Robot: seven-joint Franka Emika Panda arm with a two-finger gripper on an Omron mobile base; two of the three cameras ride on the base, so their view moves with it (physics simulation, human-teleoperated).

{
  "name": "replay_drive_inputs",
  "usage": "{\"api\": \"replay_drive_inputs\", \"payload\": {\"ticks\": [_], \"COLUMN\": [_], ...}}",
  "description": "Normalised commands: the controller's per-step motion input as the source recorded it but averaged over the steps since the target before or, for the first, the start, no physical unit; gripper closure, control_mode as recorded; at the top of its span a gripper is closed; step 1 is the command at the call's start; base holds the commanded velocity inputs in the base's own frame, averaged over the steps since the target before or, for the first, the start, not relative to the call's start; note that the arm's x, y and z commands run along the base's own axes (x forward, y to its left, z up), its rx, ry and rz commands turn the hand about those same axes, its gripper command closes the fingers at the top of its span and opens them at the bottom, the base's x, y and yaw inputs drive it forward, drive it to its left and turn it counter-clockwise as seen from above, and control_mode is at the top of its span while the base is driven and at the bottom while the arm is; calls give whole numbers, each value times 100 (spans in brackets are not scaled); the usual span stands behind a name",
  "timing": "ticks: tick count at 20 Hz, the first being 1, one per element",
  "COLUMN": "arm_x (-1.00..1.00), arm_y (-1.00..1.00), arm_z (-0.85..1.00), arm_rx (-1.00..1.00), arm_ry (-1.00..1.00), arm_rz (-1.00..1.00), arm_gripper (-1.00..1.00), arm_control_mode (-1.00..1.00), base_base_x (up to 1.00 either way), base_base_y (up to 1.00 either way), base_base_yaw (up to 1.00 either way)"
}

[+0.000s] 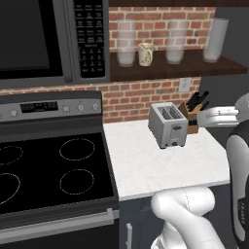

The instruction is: Gather all objects into one cabinet and sort the glasses and bowls to opposite sides.

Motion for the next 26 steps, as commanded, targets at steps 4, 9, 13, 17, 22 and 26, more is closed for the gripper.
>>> {"api": "replay_drive_inputs", "payload": {"ticks": [4,9,13,17,22,26], "arm_x": [-3,22,64,69,40,23], "arm_y": [4,7,3,4,0,3], "arm_z": [89,71,33,3,0,0], "arm_rx": [0,0,0,0,0,0], "arm_ry": [-44,-34,-14,-3,0,0], "arm_rz": [0,0,0,0,0,0], "arm_gripper": [-100,-100,-100,-100,-100,-100], "arm_control_mode": [-100,-100,-100,-100,-100,-100], "base_base_x": [0,0,0,0,0,0], "base_base_y": [0,0,0,0,0,0], "base_base_yaw": [0,0,0,0,0,0]}}
